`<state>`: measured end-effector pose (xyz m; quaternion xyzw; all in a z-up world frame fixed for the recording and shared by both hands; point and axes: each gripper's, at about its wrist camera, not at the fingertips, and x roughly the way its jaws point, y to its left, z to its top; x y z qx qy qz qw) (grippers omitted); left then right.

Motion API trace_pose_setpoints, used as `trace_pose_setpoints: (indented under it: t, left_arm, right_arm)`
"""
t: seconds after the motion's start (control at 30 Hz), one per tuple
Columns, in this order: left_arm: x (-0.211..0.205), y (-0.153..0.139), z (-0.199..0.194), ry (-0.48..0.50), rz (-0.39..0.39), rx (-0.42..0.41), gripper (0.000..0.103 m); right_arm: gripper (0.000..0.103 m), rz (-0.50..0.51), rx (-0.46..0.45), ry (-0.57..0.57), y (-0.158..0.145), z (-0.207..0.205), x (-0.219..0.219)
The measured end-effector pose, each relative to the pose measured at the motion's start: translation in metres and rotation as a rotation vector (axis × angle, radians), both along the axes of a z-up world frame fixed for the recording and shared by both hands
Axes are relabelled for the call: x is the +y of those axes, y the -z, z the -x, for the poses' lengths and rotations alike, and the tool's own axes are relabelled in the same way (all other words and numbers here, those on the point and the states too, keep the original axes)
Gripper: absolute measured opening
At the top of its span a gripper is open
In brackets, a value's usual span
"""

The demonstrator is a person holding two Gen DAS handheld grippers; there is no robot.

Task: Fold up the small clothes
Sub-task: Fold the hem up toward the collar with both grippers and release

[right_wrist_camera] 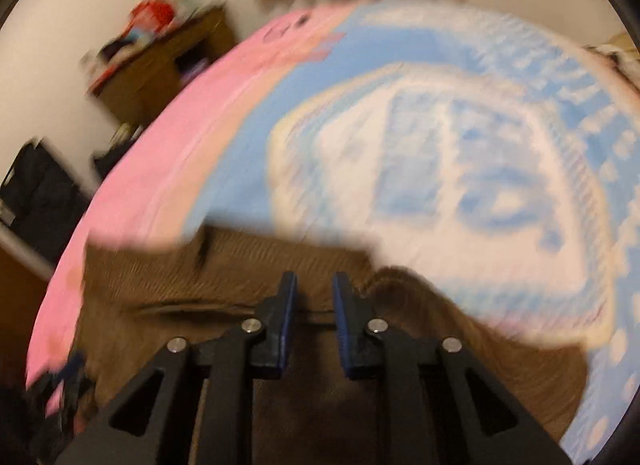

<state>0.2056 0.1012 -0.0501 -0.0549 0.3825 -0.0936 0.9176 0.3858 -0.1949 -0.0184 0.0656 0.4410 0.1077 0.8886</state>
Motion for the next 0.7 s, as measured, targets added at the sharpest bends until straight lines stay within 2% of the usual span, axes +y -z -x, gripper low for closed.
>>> trace_pose_setpoints:
  t: [0.07, 0.13, 0.23, 0.33, 0.4, 0.47, 0.6, 0.67, 0.7]
  left_arm:
    - [0.007, -0.001, 0.006, 0.007, 0.010, -0.019, 0.043]
    - [0.012, -0.001, 0.007, 0.001, 0.034, -0.024, 0.043]
    - [0.017, 0.003, 0.002, -0.011, 0.085, -0.010, 0.043]
    - [0.012, 0.000, 0.005, -0.001, 0.045, -0.020, 0.043]
    - [0.010, 0.001, 0.008, 0.008, 0.027, -0.030, 0.043]
    - [0.011, 0.002, 0.013, 0.012, 0.046, -0.037, 0.043]
    - [0.019, 0.005, 0.016, 0.018, 0.089, -0.038, 0.043]
    - [0.021, 0.003, 0.017, 0.025, 0.085, -0.035, 0.043]
    - [0.022, 0.002, 0.018, 0.029, 0.082, -0.034, 0.043]
  right_arm:
    - [0.026, -0.040, -0.044, 0.031, -0.009, 0.008, 0.000]
    - [0.026, -0.073, -0.063, -0.039, -0.011, 0.028, 0.018]
    - [0.026, -0.048, -0.051, -0.180, -0.003, 0.049, 0.068]
    - [0.026, -0.047, -0.002, -0.308, 0.011, 0.051, 0.113]
    - [0.026, -0.002, 0.021, -0.362, 0.022, 0.042, 0.142]
    - [0.026, 0.025, 0.032, -0.356, 0.029, 0.025, 0.160]
    - [0.029, -0.079, 0.017, -0.258, 0.022, -0.026, 0.169]
    - [0.045, -0.164, 0.010, -0.198, 0.019, -0.043, 0.161]
    - [0.047, -0.228, 0.020, -0.159, 0.018, -0.046, 0.152]
